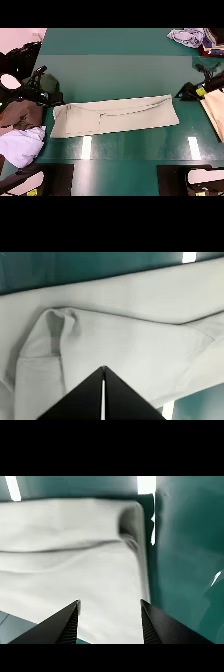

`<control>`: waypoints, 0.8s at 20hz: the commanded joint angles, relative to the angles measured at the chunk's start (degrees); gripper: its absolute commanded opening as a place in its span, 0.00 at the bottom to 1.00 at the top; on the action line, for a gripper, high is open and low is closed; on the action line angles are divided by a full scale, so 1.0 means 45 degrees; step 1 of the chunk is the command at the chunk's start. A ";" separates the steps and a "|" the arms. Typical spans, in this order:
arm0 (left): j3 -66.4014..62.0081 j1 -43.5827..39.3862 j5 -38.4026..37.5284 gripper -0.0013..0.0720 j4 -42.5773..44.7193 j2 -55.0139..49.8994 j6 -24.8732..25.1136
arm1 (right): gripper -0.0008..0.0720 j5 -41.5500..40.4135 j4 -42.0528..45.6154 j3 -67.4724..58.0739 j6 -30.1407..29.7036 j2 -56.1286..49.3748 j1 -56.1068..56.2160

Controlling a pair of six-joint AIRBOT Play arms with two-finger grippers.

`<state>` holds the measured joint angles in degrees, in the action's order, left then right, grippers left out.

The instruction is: Fold the shirts.

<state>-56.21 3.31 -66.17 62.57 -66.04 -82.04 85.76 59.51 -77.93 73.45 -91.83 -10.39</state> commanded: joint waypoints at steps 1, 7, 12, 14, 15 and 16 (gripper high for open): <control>-0.0073 0.0000 -0.0355 0.06 -0.0593 -0.0019 0.0000 | 0.62 -0.0078 -0.0335 0.1413 -0.1409 -0.0107 -0.1078; -0.0073 -0.0029 0.0267 0.06 -0.1977 -0.0019 0.0000 | 0.61 -0.0301 -0.2006 0.3036 -0.3128 -0.1088 -0.1137; -0.0073 -0.1433 0.1005 0.05 -0.2103 -0.0034 -0.0121 | 0.19 -0.0597 -0.2637 0.3031 -0.3381 -0.1341 -0.0083; -0.0078 -0.2705 0.2089 0.05 -0.2113 -0.0058 -0.0189 | 0.04 -0.0452 -0.2642 0.3031 -0.3633 -0.1054 -0.0015; -0.0078 -0.3230 0.2628 0.05 -0.2108 -0.0136 -0.0559 | 0.04 -0.0423 -0.2657 0.3031 -0.3633 -0.0719 -0.0015; -0.0092 -0.3745 0.3133 0.05 -0.2132 -0.0350 -0.1039 | 0.04 -0.0389 -0.2652 0.3026 -0.3628 -0.0267 -0.0019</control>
<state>-56.53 -7.40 -58.92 53.28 -66.63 -83.29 83.20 48.82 -64.40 58.04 -95.79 -11.18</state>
